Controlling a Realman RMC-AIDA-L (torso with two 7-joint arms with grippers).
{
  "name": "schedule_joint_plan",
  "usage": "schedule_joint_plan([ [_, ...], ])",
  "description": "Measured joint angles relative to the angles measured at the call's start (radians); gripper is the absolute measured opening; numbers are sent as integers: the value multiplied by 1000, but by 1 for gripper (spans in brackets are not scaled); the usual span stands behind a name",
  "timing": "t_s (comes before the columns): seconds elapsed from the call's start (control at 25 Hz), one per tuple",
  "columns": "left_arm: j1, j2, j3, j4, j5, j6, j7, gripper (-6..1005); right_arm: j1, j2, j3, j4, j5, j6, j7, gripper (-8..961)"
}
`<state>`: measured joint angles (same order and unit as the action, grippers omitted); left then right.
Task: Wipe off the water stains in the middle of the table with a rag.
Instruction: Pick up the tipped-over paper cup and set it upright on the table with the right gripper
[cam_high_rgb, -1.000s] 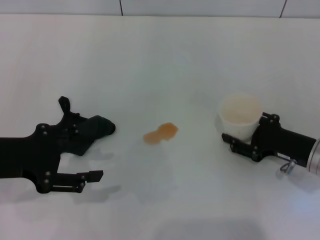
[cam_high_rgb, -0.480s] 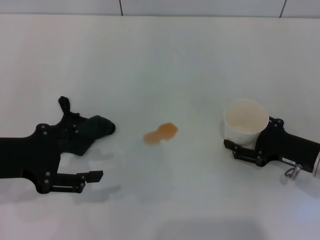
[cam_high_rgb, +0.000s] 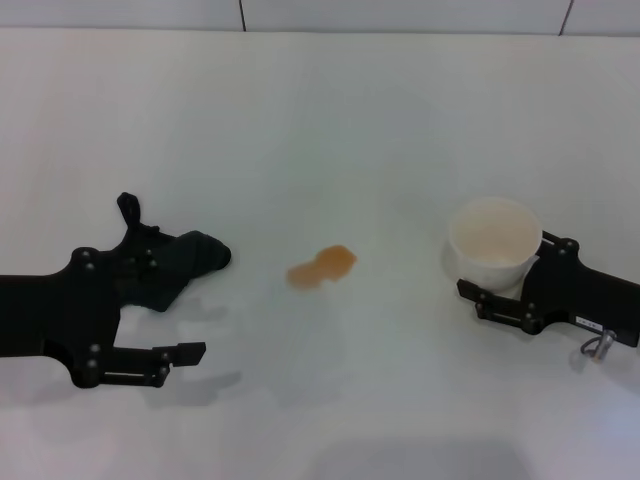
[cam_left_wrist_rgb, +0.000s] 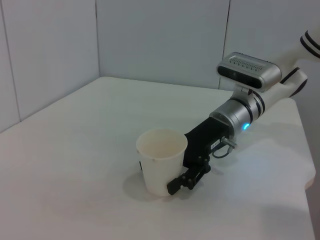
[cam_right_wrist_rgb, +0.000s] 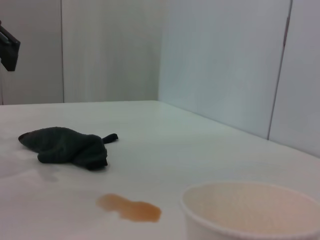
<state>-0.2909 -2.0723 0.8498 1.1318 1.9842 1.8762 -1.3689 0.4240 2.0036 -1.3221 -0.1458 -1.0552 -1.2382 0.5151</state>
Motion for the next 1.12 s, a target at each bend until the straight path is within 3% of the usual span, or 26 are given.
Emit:
schedule_joint_plan([
  [0.56, -4, 0, 0, 0, -1, 6, 1, 747, -29, -19, -11, -36, -36, -1, 71, 839],
  [0.8, -6, -1, 0, 0, 0, 6, -1, 741, -28, -4, -11, -56, -63, 36, 72, 853],
  [1.12, 1, 0, -1, 0, -1, 6, -2, 733, -80, -15, -11, -112, -65, 10, 93, 863],
])
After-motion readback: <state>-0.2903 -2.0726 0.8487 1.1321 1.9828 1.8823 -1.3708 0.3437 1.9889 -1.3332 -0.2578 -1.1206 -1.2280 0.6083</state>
